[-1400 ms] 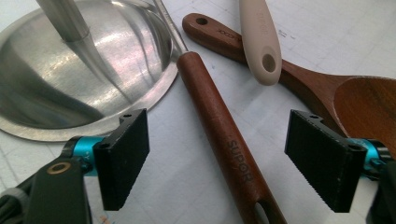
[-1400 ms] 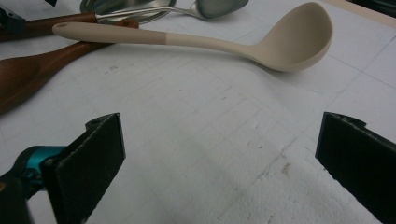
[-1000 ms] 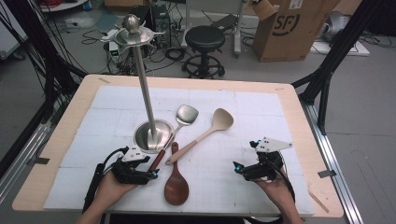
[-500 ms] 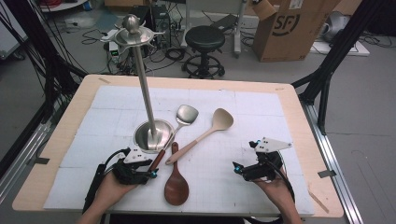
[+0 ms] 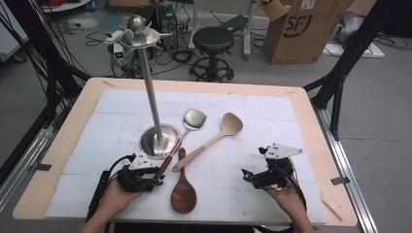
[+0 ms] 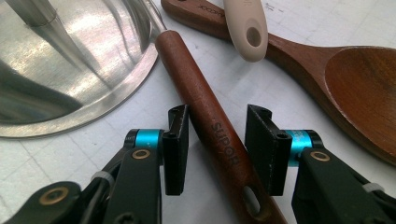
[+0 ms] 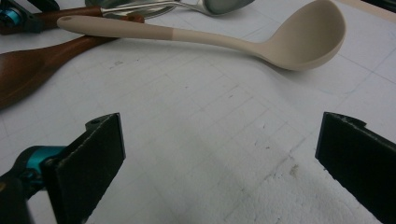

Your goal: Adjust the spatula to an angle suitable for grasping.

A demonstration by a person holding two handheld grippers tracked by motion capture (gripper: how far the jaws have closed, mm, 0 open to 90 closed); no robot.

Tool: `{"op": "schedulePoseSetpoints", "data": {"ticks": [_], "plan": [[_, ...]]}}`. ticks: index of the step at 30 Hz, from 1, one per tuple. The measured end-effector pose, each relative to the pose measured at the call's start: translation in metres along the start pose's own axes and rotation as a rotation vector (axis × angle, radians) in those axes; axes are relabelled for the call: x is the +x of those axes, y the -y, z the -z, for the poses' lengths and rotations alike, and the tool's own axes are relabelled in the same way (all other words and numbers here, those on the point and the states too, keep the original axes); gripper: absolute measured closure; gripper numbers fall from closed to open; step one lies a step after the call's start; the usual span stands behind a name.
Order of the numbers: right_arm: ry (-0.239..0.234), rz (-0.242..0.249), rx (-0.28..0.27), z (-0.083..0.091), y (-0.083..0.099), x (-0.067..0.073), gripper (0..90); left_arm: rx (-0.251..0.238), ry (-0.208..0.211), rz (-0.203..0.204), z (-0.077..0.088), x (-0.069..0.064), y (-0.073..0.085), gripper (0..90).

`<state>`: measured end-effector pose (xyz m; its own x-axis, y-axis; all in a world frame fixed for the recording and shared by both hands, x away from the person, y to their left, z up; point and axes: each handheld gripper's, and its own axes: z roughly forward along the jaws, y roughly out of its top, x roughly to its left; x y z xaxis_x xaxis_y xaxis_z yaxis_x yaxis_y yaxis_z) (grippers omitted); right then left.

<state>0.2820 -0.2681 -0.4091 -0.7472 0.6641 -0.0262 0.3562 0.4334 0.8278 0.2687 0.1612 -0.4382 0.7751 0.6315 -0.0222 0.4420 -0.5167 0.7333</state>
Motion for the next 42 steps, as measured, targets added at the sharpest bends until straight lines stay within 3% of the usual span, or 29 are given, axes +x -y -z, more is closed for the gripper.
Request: {"op": "schedulePoseSetpoints", "data": {"ticks": [11, 16, 22, 42], "plan": [[-0.005, 0.002, 0.001, -0.0008, 0.0000, 0.0007, 0.2, -0.004, -0.005, 0.009, 0.0021, 0.0010, -0.0004, 63.6], [-0.001, 0.007, 0.004, -0.0014, -0.0001, 0.0011, 0.3, 0.018, -0.006, 0.012, -0.0018, -0.0001, 0.0006, 60.2], [-0.001, 0.007, 0.003, -0.0011, 0.0000, 0.0007, 0.2, 0.012, -0.014, 0.005, -0.0019, -0.0011, 0.0010, 58.8], [-0.002, 0.018, 0.008, -0.0024, -0.0002, 0.0017, 0.3, 0.011, -0.061, 0.037, 0.0041, 0.0033, 0.0009, 66.6]]}}
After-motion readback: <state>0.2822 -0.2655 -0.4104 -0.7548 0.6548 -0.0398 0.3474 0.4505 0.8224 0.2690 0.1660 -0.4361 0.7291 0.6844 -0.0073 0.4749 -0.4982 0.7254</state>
